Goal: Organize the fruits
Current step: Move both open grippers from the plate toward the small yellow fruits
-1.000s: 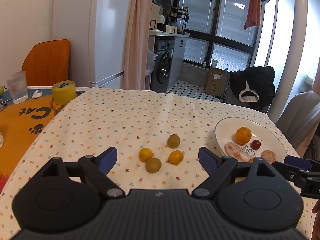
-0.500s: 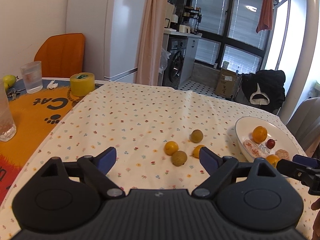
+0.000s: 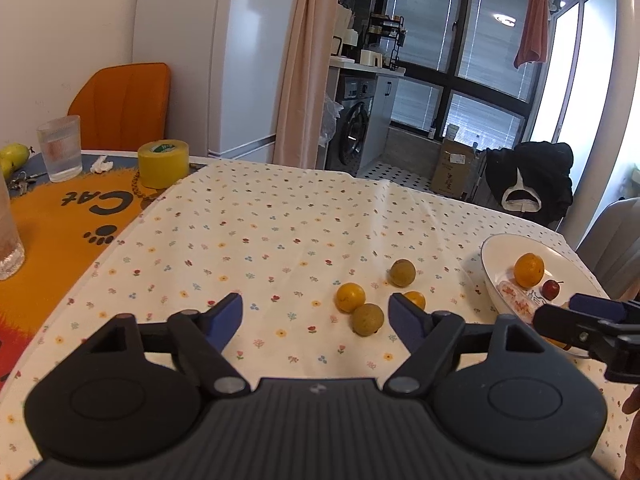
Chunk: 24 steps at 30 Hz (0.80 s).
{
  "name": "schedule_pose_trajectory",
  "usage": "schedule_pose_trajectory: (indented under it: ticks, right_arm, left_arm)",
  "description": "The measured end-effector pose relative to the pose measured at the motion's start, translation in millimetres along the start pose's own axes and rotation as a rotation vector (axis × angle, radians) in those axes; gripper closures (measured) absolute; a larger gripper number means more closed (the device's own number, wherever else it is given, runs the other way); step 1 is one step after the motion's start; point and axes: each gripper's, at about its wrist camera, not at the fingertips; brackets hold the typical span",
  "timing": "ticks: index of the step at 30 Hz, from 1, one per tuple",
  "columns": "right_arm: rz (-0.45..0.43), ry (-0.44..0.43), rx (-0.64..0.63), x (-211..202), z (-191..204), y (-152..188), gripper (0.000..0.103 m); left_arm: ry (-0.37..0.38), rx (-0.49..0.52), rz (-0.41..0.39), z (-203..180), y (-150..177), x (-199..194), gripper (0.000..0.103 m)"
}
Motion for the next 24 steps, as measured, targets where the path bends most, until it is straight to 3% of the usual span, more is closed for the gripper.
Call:
schedule_pose_trajectory:
  ticks: [9, 24]
  right_arm:
    - [0.037, -0.033, -0.024, 17.9, 11.4, -2.8, 0.034]
    - [0.124, -0.051, -0.092, 62.7, 31.6, -7.7, 0.055]
  left_arm:
    - [0.008, -0.008, 0.025, 1.0, 0.4, 17.7, 0.049]
    - [0.045, -0.019, 0.065, 3.3, -10.2, 44.3, 0.059]
Point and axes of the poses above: each gripper's, at about its wrist camera, not at the fingertips, and x roughly the way its jaws point, z to its left, y to its underside, and after that the axes turned 6 degrees about x, right-handed
